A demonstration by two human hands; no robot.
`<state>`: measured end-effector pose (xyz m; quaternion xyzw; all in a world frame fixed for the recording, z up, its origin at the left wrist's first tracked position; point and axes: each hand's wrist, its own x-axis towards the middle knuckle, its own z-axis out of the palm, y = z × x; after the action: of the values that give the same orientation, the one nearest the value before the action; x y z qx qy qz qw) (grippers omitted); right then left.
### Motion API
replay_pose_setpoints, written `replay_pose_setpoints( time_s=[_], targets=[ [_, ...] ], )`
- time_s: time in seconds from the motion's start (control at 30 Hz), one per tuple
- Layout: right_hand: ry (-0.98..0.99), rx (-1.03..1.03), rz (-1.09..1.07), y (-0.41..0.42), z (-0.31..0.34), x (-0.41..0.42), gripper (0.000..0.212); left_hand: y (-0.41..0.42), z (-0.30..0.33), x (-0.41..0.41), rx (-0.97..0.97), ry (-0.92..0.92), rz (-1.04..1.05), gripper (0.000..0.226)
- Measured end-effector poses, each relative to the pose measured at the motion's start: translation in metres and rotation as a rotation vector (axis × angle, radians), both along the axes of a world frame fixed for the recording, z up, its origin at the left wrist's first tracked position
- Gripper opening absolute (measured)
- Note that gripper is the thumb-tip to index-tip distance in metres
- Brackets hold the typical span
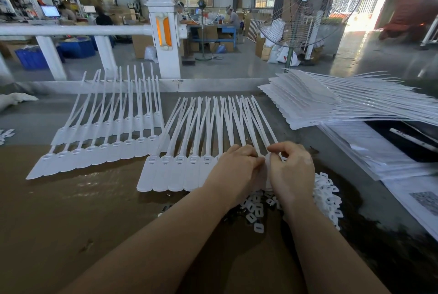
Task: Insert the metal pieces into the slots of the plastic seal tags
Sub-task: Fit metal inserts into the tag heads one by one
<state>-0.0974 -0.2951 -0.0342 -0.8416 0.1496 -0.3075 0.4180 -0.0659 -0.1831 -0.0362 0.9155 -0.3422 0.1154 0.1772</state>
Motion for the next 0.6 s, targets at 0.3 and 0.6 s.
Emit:
replay_pose_setpoints(
  time_s=[0.3, 0.6],
  targets=[
    [0.028, -0.033, -0.015, 0.000, 0.000, -0.002, 0.015, -0.001, 0.005, 0.004, -0.256, 0.155, 0.083, 0.025],
    [0.148, -0.234, 0.000, -0.002, -0.004, -0.001, 0.015, -0.006, 0.006, 0.011, -0.289, 0.195, 0.181, 0.024]
  ],
)
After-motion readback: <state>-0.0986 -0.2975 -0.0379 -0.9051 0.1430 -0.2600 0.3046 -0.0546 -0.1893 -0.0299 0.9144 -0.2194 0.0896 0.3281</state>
